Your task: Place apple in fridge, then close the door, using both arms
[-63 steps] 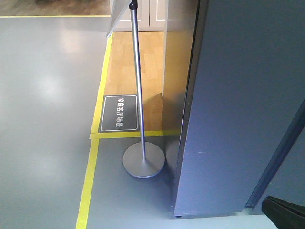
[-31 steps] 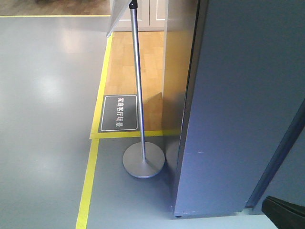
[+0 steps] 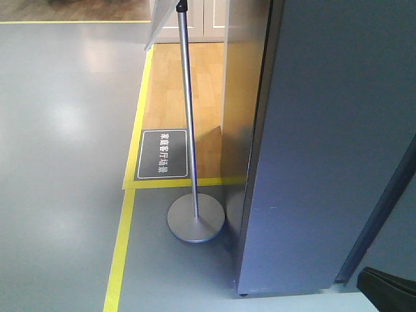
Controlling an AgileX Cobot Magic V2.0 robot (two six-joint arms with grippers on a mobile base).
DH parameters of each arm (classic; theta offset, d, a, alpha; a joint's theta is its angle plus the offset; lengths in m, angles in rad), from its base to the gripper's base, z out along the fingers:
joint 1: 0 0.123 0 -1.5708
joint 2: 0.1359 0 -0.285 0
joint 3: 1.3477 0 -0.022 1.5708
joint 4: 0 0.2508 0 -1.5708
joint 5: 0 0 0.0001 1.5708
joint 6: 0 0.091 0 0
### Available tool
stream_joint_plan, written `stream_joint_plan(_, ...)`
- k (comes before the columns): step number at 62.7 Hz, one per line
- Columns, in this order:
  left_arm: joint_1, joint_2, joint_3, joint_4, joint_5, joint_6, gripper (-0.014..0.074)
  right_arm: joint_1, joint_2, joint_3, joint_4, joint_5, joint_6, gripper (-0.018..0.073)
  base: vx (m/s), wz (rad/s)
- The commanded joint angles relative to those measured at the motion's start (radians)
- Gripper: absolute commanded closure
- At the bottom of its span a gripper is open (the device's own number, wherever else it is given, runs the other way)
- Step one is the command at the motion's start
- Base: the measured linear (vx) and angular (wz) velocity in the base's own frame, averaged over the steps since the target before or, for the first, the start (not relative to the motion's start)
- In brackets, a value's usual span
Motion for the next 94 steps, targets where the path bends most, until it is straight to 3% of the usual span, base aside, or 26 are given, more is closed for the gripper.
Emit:
stream_joint_plan(1, 0.002, -0.016, 0.021, -0.011, -0.077, -0.007, 0.0604, -0.003, 0.01, -0.026, 0.044, -0.029, -0.006, 0.0563, 0.0, 0.0)
stream_joint_plan(18, 0.002, -0.016, 0.021, -0.011, -0.077, -0.007, 0.0604, 0.009, 0.008, -0.008, 0.031, -0.047, -0.006, 0.0563, 0.0, 0.0)
stream_joint_plan(32, 0.002, -0.016, 0.021, -0.011, -0.077, -0.007, 0.0604, 0.153, -0.068, 0.083, -0.053, -0.234, 0.083, 0.0563, 0.0, 0.0)
stream_joint_plan(40, 0.002, -0.016, 0.021, -0.011, -0.077, -0.007, 0.0604, 0.186, -0.162, 0.111, -0.202, -0.305, 0.216, 0.0563, 0.0, 0.0)
stream_joint_plan(55, 0.002, -0.016, 0.021, -0.011, -0.077, -0.007, 0.0604, 0.184, -0.32, 0.19, -0.585, -0.367, 0.715, 0.0563, 0.0, 0.0)
stream_joint_plan(63, 0.002, -0.016, 0.021, -0.011, -0.077, -0.007, 0.0604, 0.184, -0.318, 0.255, -0.751, -0.472, 0.993, 0.0563, 0.0, 0.0)
stream_joint_plan(70, 0.002, -0.016, 0.021, -0.011, -0.077, -0.007, 0.0604, 0.184, -0.318, 0.334, -0.864, -0.654, 1.141, 0.0563, 0.0, 0.0)
stream_joint_plan(73, 0.002, -0.016, 0.021, -0.011, -0.077, -0.007, 0.0604, 0.184, -0.319, 0.37, -0.897, -0.762, 1.165, 0.0563, 0.0, 0.0)
stream_joint_plan(84, 0.002, -0.016, 0.021, -0.011, -0.077, -0.007, 0.0604, 0.186, -0.319, 0.366, -1.062, -0.872, 1.167, 0.0563, 0.0, 0.0)
stream_joint_plan(94, 0.002, -0.016, 0.021, -0.011, -0.077, -0.007, 0.0604, 0.186, -0.319, 0.366, -1.091, -0.893, 1.167, 0.0563, 0.0, 0.0)
